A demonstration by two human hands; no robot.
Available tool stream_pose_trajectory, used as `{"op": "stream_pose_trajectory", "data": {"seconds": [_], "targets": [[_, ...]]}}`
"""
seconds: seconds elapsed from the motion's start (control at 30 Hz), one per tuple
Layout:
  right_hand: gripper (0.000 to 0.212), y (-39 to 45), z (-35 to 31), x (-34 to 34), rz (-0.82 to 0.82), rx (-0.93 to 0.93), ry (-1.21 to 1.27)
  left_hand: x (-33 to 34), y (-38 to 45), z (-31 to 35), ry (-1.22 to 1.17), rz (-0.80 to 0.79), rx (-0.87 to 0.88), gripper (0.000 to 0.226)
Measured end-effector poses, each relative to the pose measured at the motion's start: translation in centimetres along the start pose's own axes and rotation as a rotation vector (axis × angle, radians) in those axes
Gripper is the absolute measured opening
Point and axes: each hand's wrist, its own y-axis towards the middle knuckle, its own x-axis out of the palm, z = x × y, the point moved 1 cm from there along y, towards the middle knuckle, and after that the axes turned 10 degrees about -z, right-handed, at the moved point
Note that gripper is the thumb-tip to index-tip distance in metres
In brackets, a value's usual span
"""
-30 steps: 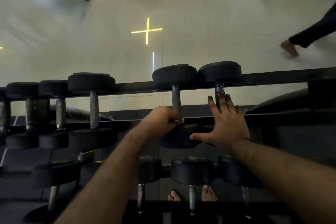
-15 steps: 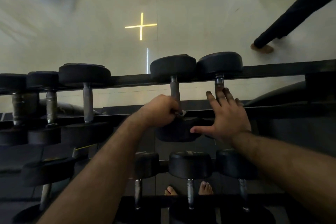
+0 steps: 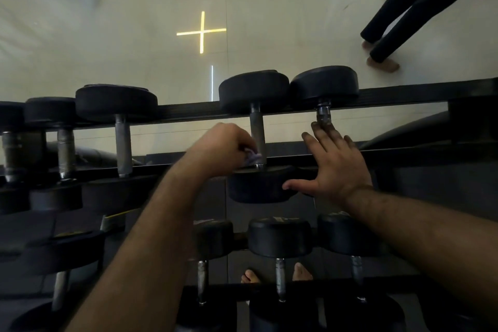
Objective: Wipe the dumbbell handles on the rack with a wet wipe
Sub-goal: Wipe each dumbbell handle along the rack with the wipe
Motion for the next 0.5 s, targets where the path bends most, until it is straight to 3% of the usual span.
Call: {"op": "stream_pose_trajectory", "data": {"seconds": [0.07,0.17,0.23,0.37,0.43,0.5], "targets": [[0.139,0.0,0.0,-0.1,0.004,-0.005,0.002,0.6,-0.2,-0.9,-0.044,0.069,-0.148,0.010],[0.140,-0.2,-0.2,-0.2,0.001,0.003,0.003,3.0,0.5,-0.1,-0.044,-0.049,-0.283,0.016],[0.140,-0.2,-0.2,-0.2,-0.007,0.011,-0.003,3.2,0.7,1.2,-0.053,-0.099,-0.197,0.022],[0.138,0.1,-0.2,0.2,-0.024,0.021,-0.028,0.8,0.9,4.4,-0.219,-0.138,0.102,0.013],[0.137,0.2,-0.3,0.3,-0.019,0.023,-0.051,0.8,1.9,5.7,-0.213,-0.071,0.123,0.014],[0.137,0.1,-0.3,0.3,-0.007,0.019,-0.046,1.8,2.7,5.8,-0.167,-0.109,0.128,0.017]]}}
